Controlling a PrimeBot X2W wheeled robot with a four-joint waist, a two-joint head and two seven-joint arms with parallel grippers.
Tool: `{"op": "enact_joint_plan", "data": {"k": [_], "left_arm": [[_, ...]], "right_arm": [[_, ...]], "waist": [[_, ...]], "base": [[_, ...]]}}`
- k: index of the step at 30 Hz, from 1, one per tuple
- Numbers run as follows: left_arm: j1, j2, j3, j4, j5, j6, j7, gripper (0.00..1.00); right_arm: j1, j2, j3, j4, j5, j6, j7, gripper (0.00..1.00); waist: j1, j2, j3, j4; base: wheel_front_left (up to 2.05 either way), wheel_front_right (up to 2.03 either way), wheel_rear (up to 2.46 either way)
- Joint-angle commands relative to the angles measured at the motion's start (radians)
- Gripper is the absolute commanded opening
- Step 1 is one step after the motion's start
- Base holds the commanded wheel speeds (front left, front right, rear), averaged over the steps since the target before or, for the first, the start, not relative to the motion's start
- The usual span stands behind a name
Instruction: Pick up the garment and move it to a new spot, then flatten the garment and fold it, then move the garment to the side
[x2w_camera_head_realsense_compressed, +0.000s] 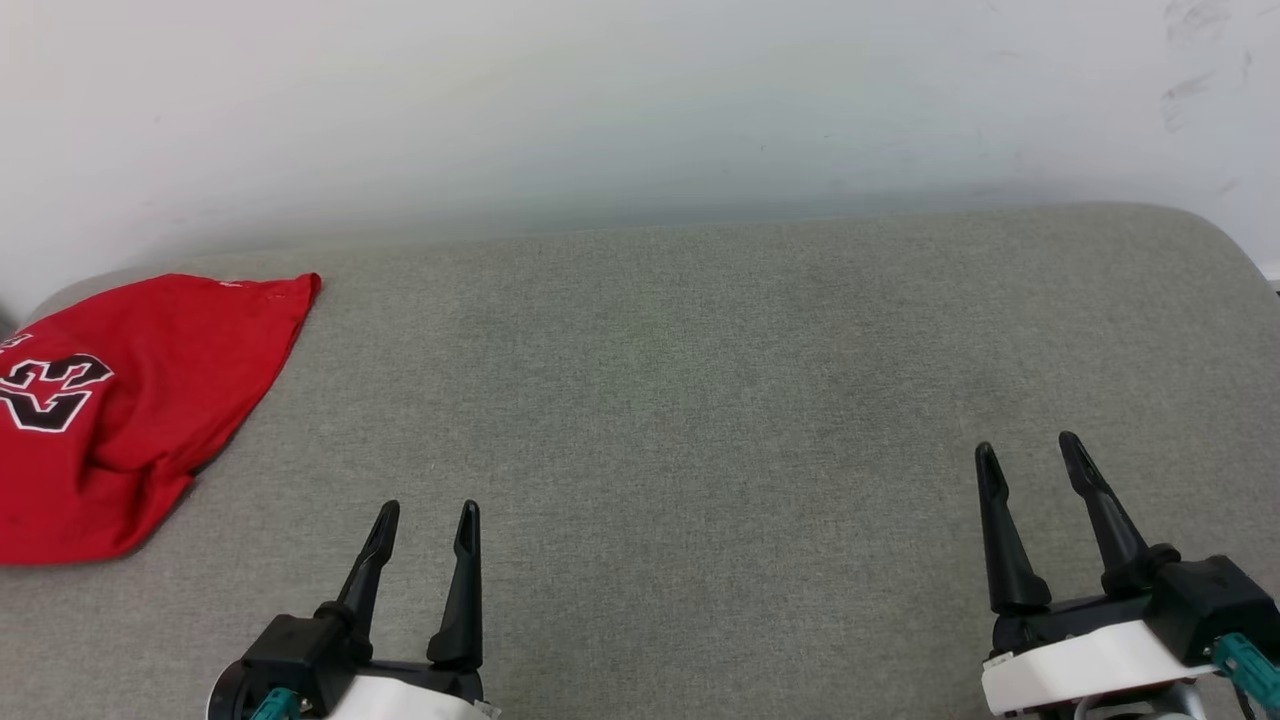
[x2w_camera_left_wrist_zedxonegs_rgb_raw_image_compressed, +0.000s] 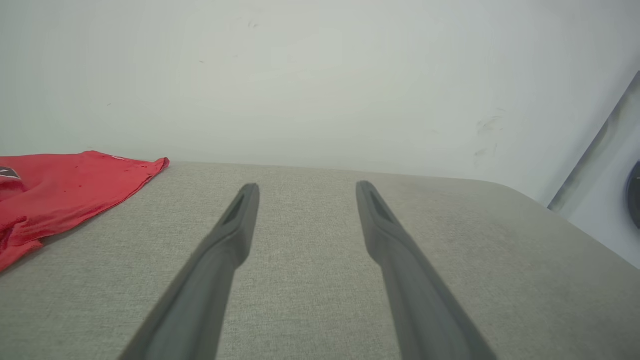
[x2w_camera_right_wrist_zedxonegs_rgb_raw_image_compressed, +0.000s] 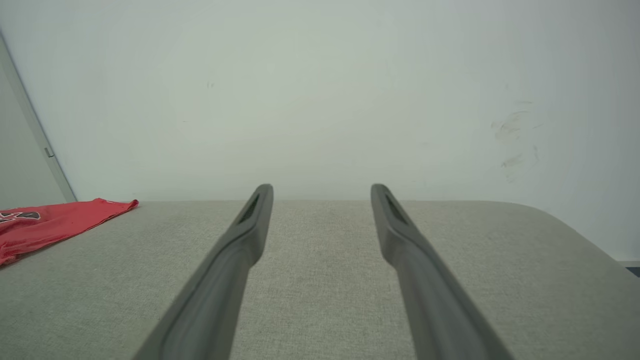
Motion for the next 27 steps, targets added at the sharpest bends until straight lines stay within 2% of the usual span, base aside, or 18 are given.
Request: {"op": "enact_joint_plan", "data": {"k": [1, 8, 14, 20, 27], "left_arm": [[0.009, -0.001, -0.003, -0.006, 0.010, -0.002, -0.010, 1.00], [0.016, -0.001, -0.001, -0.008, 0.019, 0.009, -0.022, 1.00], [0.024, -0.001, 0.000, -0.022, 0.067, 0.010, -0.032, 1.00], [0.019, -0.001, 0.011, -0.021, 0.074, 0.011, -0.033, 1.00], [0.019, -0.001, 0.036, -0.018, 0.064, 0.014, -0.033, 1.00]], "right_arm": [[0.003, 0.000, 0.003, -0.003, -0.023, 0.000, -0.006, 1.00], [0.011, 0.000, 0.016, -0.007, -0.076, 0.000, -0.021, 1.00], [0.021, 0.000, 0.022, -0.006, -0.100, 0.000, -0.031, 1.00], [0.023, 0.000, 0.053, -0.015, -0.104, 0.000, -0.031, 1.00], [0.032, 0.000, 0.098, -0.014, -0.109, 0.000, -0.031, 1.00]], "waist": [[0.0000, -0.0001, 0.000, -0.001], [0.0000, -0.0001, -0.001, 0.001], [0.0000, -0.0001, 0.003, 0.040], [0.0000, -0.0001, 0.011, 0.113], [0.0000, -0.0001, 0.006, 0.246]], "base": [[0.00, 0.00, 0.00], [0.00, 0.00, 0.00], [0.00, 0.00, 0.00], [0.00, 0.00, 0.00], [0.00, 0.00, 0.00]]}}
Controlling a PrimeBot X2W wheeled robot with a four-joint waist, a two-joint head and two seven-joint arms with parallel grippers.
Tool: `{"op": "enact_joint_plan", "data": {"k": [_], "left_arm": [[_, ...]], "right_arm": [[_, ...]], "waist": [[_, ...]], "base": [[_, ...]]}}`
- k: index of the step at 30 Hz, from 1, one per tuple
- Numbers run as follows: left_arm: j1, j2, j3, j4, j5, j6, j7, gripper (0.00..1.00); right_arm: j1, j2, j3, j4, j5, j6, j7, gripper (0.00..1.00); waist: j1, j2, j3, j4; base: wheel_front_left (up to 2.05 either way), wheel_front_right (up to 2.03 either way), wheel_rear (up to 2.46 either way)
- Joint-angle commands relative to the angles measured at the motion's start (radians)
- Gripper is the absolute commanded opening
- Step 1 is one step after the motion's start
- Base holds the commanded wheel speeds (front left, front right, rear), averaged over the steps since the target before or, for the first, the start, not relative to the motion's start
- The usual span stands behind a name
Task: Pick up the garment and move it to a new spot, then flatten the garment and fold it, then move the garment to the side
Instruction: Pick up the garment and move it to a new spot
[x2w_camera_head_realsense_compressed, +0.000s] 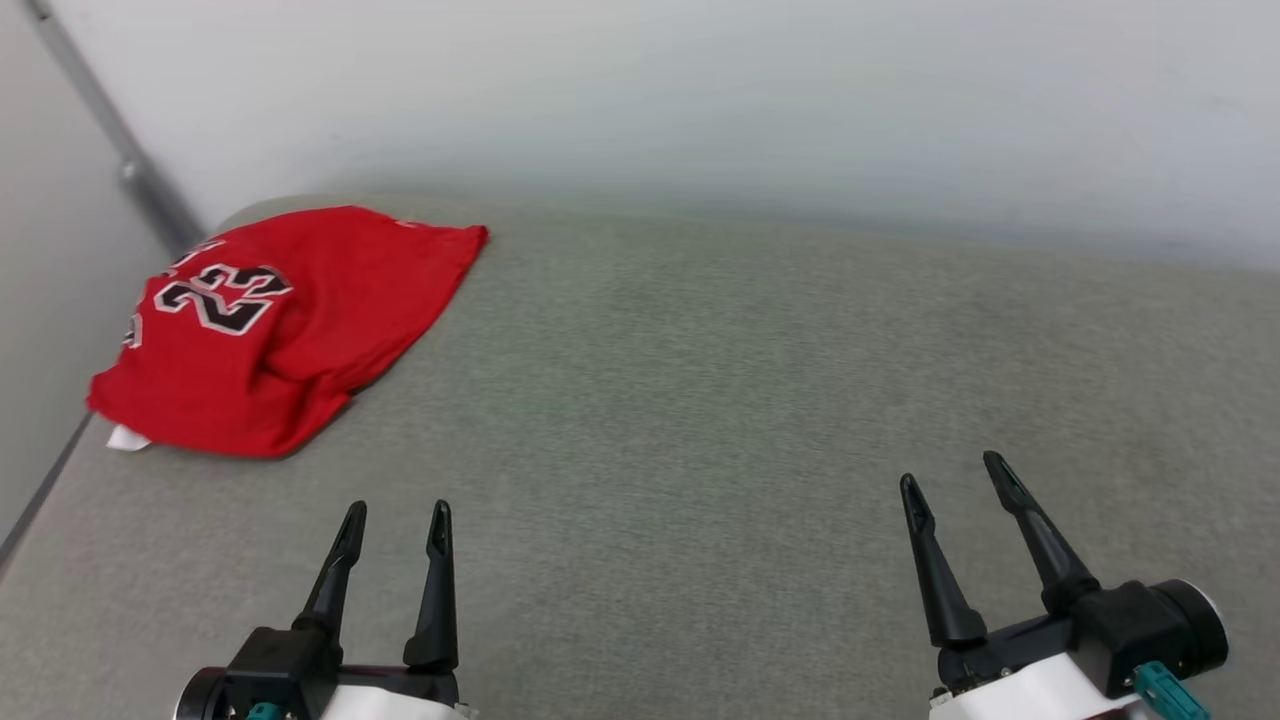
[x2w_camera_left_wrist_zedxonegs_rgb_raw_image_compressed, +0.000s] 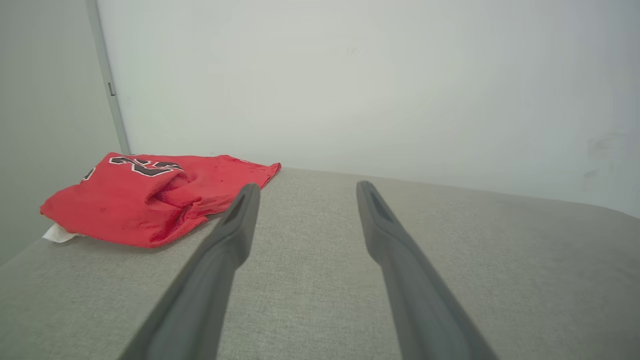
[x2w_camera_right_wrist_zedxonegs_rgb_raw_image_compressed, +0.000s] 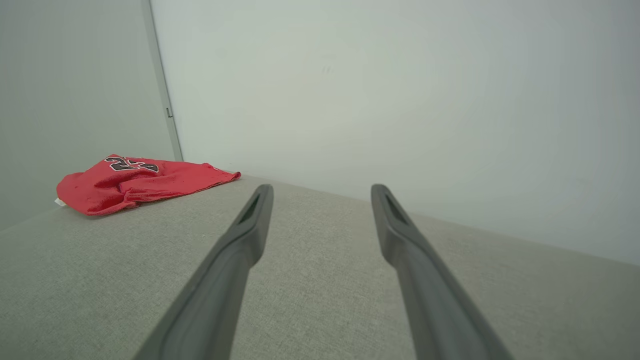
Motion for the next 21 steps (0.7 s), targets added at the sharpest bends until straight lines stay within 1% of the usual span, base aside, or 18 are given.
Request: {"op": "enact_joint_plan", "data": {"k": [1, 6, 10, 14, 16, 21], "left_arm": [[0.004, -0.001, 0.005, 0.001, -0.005, -0.001, -0.003, 1.00], [0.014, 0.000, 0.019, 0.002, -0.001, -0.007, -0.002, 1.00], [0.023, 0.000, 0.029, 0.000, -0.006, -0.003, -0.003, 1.00], [0.030, 0.000, 0.035, 0.001, -0.004, -0.008, -0.003, 1.00], [0.032, 0.000, 0.041, 0.005, -0.020, -0.003, -0.003, 1.00], [0.036, 0.000, 0.044, 0.006, -0.015, -0.013, -0.003, 1.00]], "right_arm": [[0.005, 0.000, 0.007, 0.000, -0.004, 0.000, -0.002, 1.00], [-0.003, 0.000, 0.021, 0.002, -0.003, 0.000, -0.002, 1.00], [-0.003, 0.000, 0.040, 0.005, -0.001, 0.000, -0.002, 1.00], [0.004, 0.000, 0.056, 0.008, 0.009, 0.000, -0.002, 1.00], [0.011, 0.000, 0.056, 0.009, 0.017, 0.000, -0.002, 1.00], [0.016, 0.000, 0.068, 0.012, 0.012, 0.000, -0.002, 1.00]], "waist": [[0.0000, 0.0000, -0.003, 0.057], [0.0000, 0.0000, -0.005, 0.127], [0.0000, 0.0000, -0.009, 0.170], [0.0000, 0.0000, -0.017, 0.203], [0.0000, 0.0000, -0.022, 0.218], [0.0000, 0.0000, -0.034, 0.240]], "base": [[0.00, 0.00, 0.00], [0.00, 0.00, 0.00], [0.00, 0.00, 0.00], [0.00, 0.00, 0.00], [0.00, 0.00, 0.00], [0.00, 0.00, 0.00]]}}
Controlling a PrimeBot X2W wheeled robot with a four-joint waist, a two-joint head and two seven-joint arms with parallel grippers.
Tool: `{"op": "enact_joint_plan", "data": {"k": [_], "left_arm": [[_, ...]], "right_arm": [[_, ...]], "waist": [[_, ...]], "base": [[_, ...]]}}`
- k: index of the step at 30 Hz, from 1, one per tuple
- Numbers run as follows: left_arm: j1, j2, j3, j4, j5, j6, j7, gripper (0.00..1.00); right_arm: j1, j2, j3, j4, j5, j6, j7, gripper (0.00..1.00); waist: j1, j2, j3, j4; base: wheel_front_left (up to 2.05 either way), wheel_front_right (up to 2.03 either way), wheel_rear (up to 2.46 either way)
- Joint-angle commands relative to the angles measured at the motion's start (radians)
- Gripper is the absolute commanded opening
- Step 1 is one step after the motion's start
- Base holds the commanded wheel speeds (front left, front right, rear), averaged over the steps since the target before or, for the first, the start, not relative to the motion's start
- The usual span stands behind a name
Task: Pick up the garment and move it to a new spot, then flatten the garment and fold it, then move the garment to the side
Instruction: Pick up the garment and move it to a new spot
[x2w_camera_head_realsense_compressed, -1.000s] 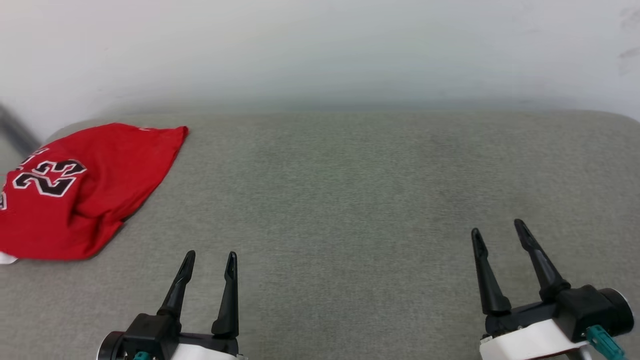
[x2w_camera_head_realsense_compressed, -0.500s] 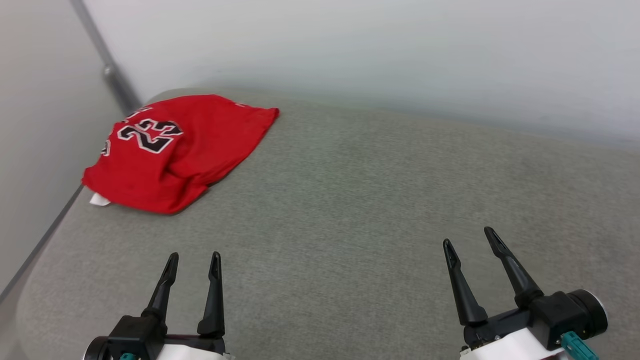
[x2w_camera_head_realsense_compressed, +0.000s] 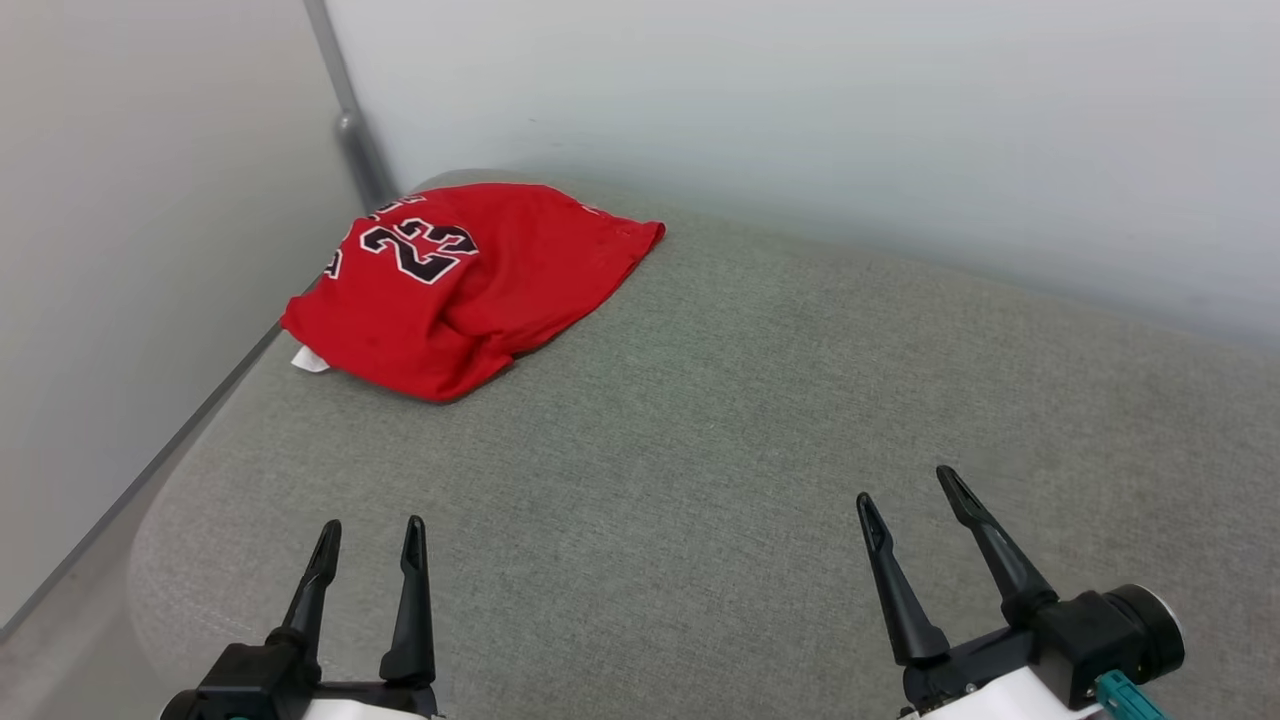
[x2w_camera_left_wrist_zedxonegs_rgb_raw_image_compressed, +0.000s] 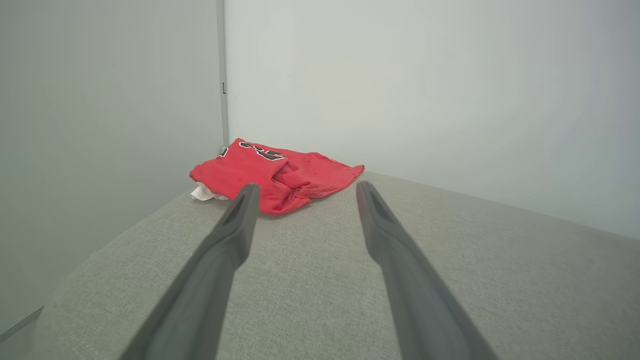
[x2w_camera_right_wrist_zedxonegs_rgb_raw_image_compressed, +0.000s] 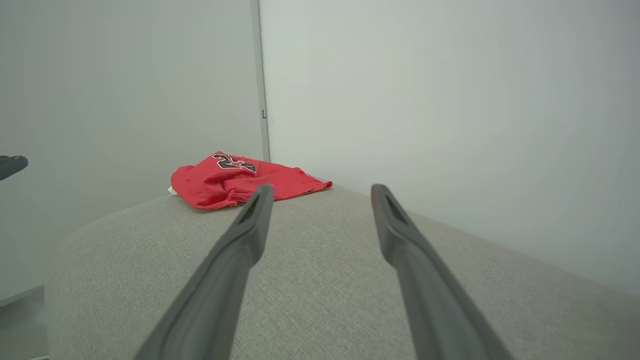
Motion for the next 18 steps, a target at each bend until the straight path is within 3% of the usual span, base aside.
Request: {"op": "enact_joint_plan", "data": {"k": [1, 9, 18], "left_arm": [[0.011, 0.000, 0.002, 0.000, 0.005, -0.004, -0.003, 1.00], [0.015, 0.000, 0.013, -0.014, 0.009, -0.016, -0.003, 1.00], [-0.039, 0.000, 0.043, 0.009, -0.016, -0.038, -0.003, 1.00]], "right_arm": [[0.011, 0.000, 0.003, 0.002, 0.001, 0.000, -0.002, 1.00], [0.008, 0.000, -0.010, -0.001, 0.006, 0.000, -0.002, 1.00], [-0.030, 0.000, -0.011, -0.012, -0.038, 0.000, -0.002, 1.00]], "waist": [[0.0000, 0.0000, -0.004, 0.005], [0.0000, 0.0000, -0.004, 0.005], [0.0000, 0.0000, 0.074, -0.050]], "base": [[0.00, 0.00, 0.00], [0.00, 0.00, 0.00], [0.00, 0.00, 0.00]]}}
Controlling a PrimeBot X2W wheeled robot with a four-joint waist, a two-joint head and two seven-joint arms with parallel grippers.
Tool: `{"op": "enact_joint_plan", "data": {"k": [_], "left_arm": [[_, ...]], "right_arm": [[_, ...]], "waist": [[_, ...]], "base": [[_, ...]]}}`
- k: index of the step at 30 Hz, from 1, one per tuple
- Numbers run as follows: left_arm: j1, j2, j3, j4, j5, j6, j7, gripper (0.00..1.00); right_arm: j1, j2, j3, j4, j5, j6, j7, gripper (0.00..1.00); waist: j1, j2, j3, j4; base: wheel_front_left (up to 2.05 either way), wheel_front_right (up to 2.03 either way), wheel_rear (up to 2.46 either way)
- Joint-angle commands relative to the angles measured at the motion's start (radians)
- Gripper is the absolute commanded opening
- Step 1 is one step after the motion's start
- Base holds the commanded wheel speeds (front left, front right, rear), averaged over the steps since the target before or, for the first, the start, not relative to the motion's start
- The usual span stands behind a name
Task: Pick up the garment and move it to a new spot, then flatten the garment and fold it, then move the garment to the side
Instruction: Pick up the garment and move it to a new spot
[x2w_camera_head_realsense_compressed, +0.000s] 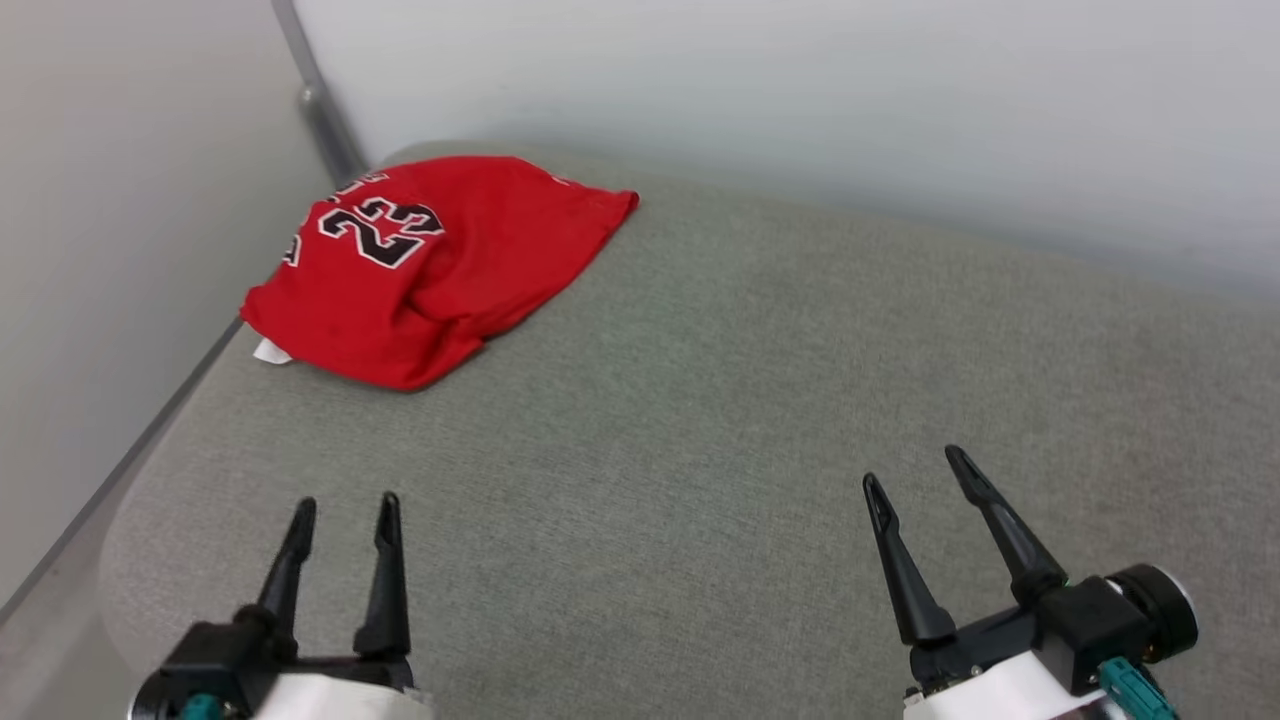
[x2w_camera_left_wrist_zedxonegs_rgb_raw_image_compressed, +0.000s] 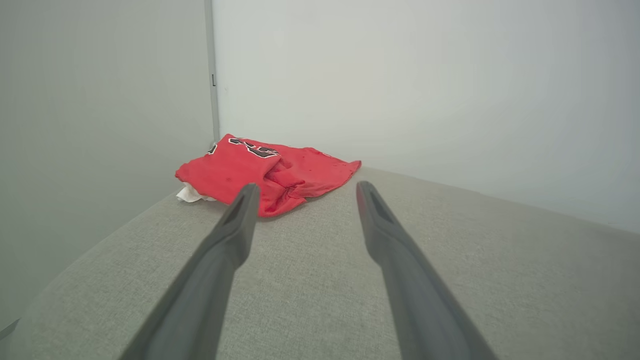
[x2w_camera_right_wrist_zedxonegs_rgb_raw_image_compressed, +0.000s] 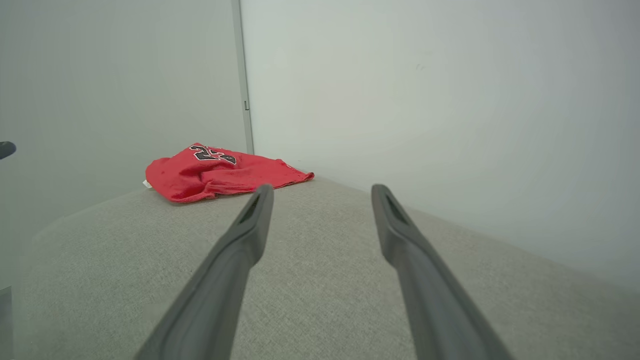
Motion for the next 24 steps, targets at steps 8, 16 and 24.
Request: {"op": "enact_joint_plan", "data": {"k": [8, 16, 24], "left_arm": [[-0.213, 0.087, 0.010, 0.164, -0.029, -0.038, -0.002, 1.00], [-0.526, 0.366, -0.107, 0.319, -0.284, -0.039, 0.158, 1.00], [-0.724, 0.554, -0.132, 0.479, -0.599, -0.040, 0.616, 1.00]], "right_arm": [[-0.070, -0.001, -0.005, -0.048, -0.091, 0.000, -0.002, 1.00], [-0.122, -0.020, -0.009, -0.107, -0.132, 0.000, -0.002, 1.00], [-0.155, -0.028, -0.008, -0.129, -0.138, 0.000, -0.002, 1.00]], "waist": [[0.0000, -0.0001, 0.194, -0.093], [0.0000, -0.0001, 0.349, -0.176], [0.0000, -0.0001, 0.476, -0.254]], "base": [[0.00, 0.00, 0.00], [0.00, 0.00, 0.00], [0.00, 0.00, 0.00]]}}
